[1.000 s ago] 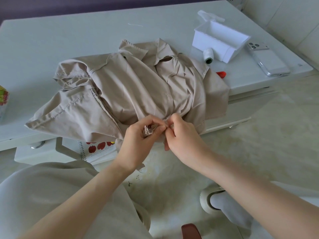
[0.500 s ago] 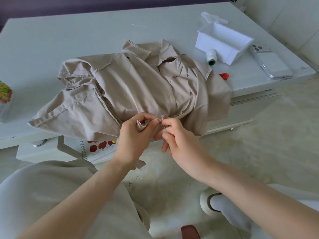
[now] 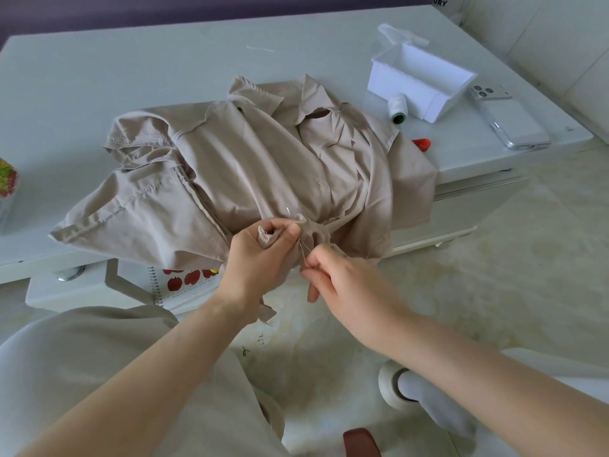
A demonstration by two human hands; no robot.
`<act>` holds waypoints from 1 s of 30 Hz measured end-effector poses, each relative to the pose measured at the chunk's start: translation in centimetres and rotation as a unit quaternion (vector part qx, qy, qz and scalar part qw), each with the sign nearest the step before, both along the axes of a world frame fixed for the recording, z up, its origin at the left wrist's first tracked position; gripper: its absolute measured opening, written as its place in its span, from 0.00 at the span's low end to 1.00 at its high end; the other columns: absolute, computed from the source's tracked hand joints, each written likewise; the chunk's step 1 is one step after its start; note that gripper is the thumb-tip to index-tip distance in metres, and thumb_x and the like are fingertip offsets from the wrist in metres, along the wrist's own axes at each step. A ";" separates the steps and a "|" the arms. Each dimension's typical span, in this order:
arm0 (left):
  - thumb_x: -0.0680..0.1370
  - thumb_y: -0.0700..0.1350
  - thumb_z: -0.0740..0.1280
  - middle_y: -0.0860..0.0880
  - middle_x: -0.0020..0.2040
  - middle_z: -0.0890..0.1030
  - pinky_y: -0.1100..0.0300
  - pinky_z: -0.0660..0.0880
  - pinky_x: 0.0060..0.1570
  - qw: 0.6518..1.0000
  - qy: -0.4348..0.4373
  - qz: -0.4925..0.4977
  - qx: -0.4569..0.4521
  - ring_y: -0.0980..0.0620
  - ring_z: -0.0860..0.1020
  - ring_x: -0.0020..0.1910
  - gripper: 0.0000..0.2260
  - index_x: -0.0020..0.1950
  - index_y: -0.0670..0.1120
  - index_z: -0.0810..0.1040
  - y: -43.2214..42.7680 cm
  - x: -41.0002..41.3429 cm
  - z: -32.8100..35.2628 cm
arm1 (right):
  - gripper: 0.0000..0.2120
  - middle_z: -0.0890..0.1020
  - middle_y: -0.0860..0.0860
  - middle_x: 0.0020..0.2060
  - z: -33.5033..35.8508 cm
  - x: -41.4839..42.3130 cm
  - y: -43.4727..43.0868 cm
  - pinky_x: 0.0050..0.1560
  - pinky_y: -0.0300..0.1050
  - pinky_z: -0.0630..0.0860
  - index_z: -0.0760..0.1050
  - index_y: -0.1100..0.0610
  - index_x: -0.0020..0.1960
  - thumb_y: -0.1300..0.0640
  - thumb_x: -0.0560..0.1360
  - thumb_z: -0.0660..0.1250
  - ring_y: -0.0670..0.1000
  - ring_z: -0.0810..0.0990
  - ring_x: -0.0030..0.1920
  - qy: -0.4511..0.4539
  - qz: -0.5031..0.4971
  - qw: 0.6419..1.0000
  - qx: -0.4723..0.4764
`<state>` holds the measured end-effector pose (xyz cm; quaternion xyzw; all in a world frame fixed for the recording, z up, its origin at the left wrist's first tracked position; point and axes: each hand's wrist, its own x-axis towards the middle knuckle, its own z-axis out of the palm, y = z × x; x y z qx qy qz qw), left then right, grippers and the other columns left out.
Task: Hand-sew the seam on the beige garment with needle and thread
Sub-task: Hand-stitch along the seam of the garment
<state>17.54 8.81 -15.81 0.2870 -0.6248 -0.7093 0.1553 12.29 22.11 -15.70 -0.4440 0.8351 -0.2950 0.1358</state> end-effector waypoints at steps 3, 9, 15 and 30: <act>0.77 0.42 0.68 0.54 0.32 0.80 0.62 0.75 0.41 0.999 -0.025 0.039 0.014 0.58 0.77 0.35 0.04 0.42 0.47 0.80 -0.6 -0.1 -0.4 | 0.09 0.80 0.47 0.33 -0.9 0.6 1.4 0.33 0.46 0.73 0.72 0.54 0.47 0.52 0.81 0.56 0.48 0.76 0.32 0.073 0.074 0.994 0.043; 0.77 0.42 0.68 0.54 0.33 0.80 0.62 0.75 0.40 0.998 -0.047 0.039 -0.005 0.59 0.77 0.34 0.04 0.42 0.48 0.80 -0.6 0.0 -0.8 | 0.06 0.79 0.49 0.36 -3.3 0.5 3.4 0.41 0.45 0.77 0.77 0.57 0.51 0.60 0.75 0.64 0.50 0.77 0.40 0.198 0.162 0.966 0.043; 0.78 0.41 0.67 0.54 0.33 0.80 0.68 0.74 0.33 0.999 -0.039 0.026 -0.027 0.62 0.76 0.32 0.04 0.43 0.46 0.80 -0.5 0.0 -0.7 | 0.21 0.76 0.56 0.63 -4.6 0.9 4.5 0.72 0.52 0.56 0.75 0.62 0.63 0.56 0.72 0.69 0.56 0.70 0.67 0.352 0.245 0.896 0.112; 0.76 0.37 0.68 0.58 0.30 0.79 0.73 0.70 0.32 0.988 0.004 -0.104 -0.113 0.63 0.73 0.30 0.07 0.40 0.45 0.80 0.5 0.4 -0.3 | 0.11 0.73 0.46 0.43 1.2 -2.7 0.1 0.50 0.38 0.69 0.79 0.59 0.53 0.56 0.79 0.60 0.44 0.72 0.43 -0.027 -0.149 0.986 -0.063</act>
